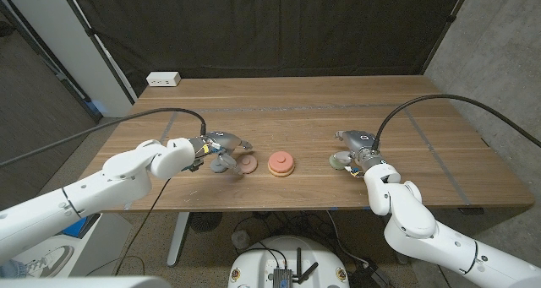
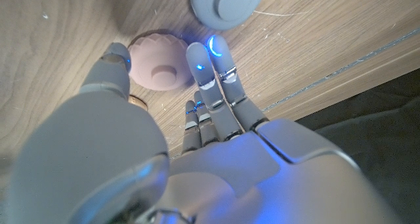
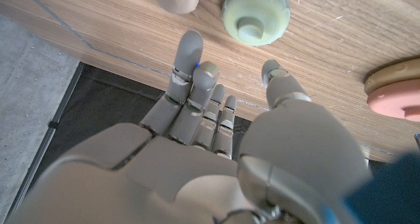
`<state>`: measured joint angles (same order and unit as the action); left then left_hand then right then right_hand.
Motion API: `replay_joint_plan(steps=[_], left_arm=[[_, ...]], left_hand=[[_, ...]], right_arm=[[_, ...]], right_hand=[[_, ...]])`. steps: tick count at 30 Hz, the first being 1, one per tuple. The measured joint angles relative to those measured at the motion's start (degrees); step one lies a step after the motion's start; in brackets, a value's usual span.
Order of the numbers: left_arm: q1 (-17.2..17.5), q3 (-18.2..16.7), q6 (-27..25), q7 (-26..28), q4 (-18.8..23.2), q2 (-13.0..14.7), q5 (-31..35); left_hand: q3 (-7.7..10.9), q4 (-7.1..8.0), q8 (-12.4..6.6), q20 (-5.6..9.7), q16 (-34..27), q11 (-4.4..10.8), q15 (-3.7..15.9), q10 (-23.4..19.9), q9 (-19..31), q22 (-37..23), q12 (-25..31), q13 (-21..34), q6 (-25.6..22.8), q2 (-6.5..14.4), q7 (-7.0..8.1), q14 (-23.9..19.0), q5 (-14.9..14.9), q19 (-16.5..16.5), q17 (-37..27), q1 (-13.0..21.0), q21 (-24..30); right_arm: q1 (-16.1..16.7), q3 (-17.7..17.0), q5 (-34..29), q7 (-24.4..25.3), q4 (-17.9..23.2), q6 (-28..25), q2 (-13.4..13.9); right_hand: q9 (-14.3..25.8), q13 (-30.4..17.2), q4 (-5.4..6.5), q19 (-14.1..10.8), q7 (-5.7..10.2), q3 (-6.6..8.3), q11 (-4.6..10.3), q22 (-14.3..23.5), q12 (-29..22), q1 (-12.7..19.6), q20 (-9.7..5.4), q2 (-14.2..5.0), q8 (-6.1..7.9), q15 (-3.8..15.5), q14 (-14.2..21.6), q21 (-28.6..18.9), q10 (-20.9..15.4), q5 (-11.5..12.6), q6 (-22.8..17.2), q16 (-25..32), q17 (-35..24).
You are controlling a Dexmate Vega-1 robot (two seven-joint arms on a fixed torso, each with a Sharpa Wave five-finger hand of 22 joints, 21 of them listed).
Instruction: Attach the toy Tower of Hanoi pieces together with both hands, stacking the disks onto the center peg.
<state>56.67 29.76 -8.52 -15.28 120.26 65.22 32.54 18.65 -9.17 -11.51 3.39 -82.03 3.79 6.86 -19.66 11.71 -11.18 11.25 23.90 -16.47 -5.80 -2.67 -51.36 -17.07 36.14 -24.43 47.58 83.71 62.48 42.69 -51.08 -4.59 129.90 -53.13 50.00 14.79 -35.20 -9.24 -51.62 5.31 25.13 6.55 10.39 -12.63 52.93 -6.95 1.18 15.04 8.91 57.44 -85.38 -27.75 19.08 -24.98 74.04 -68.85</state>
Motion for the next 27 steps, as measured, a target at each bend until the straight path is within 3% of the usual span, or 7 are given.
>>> replay_joint_plan(steps=[27], left_arm=[[1.7,1.1,-0.3,3.0,-1.1,-2.0,5.1]], left_hand=[[0.01,0.0,-0.44,0.0,-0.6,0.41,0.0,-0.8,0.0,0.0,0.2,-0.3,-0.9,0.8,0.29,0.0,0.0,0.0,0.3,1.2,0.6]], right_arm=[[0.0,0.1,0.0,-0.2,0.3,-0.3,0.1]], right_hand=[[0.0,0.0,0.0,0.2,0.0,0.0,0.0,0.0,0.0,-0.5,-0.21,-0.52,-0.32,0.0,0.0,0.0,0.0,0.2,0.0,-0.4,0.0]])
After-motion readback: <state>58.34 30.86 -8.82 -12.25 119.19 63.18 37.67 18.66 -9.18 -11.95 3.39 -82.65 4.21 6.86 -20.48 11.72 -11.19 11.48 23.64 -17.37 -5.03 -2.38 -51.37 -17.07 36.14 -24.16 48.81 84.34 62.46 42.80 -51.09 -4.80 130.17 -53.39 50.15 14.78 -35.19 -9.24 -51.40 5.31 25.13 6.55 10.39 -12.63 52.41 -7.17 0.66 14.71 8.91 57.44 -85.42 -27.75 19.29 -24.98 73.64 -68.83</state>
